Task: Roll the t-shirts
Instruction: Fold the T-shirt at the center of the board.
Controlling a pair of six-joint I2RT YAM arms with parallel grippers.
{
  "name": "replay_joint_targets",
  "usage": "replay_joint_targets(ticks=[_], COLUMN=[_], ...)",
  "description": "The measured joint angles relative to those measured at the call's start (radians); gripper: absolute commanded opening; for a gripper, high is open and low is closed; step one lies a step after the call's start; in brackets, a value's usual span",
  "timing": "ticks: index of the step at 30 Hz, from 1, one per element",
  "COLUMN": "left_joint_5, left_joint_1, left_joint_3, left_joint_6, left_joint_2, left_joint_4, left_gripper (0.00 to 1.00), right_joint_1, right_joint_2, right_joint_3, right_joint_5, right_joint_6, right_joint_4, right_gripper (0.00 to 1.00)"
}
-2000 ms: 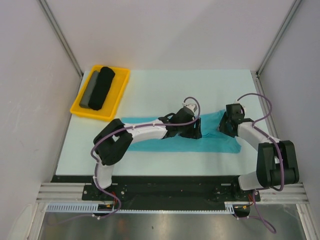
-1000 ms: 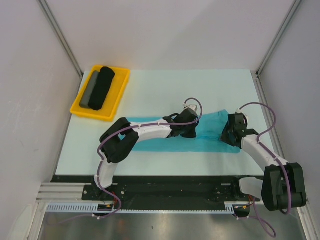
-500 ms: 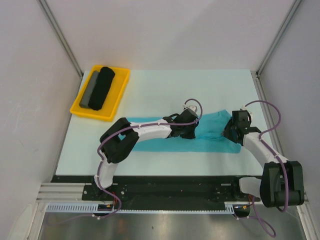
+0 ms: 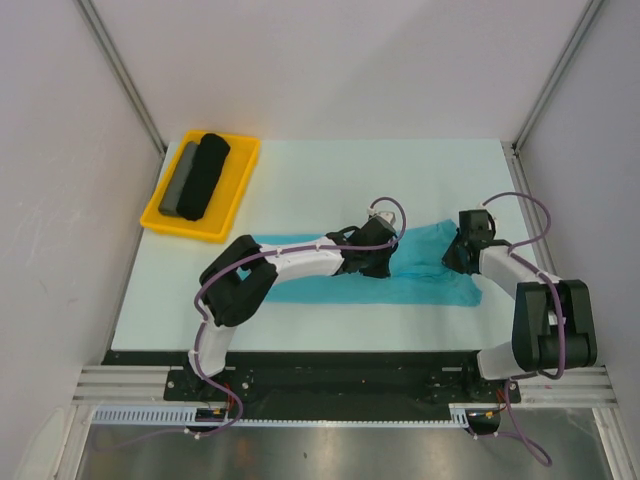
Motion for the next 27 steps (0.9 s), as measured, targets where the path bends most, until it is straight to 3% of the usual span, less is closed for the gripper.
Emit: replay_joint_targets(ticks=[6,10,17,24,27], left_joint_5=[0.0,0.0,0.021,0.091,0.106], left_joint_1=[0.001,0.013,0.025,0.019,0.01], left_joint_3=[0.008,0.035,0.109,0.12,0.12], left_joint_6=[0.002,0.009,0.033,0.034,0.034], left_joint_2=[-0.003,-0.003,-0.003,0.045,0.082], left_joint_4=[-0.01,-0.017,0.002,0.052,0.049], left_gripper=[0.13,0.36,0.4,0.35,0.35], right_joint_1=[0.038,0.064,0.06,0.061,0.04], right_joint_2=[-0.041,-0.155,-0.19,-0.177,-0.196], right_joint_3=[-0.01,-0.052,-0.104,-0.133,-0.144], right_joint_5=[-0.023,-0.033,-0.066,-0.084,-0.093], right_joint_6=[-0.019,-0.024,-0.034,-0.018,-0.005], right_joint_4=[-0.026,-0.07,-0.112,-0.114,-0.121], right_gripper=[0.12,0.14,0.14,0.16,0.3])
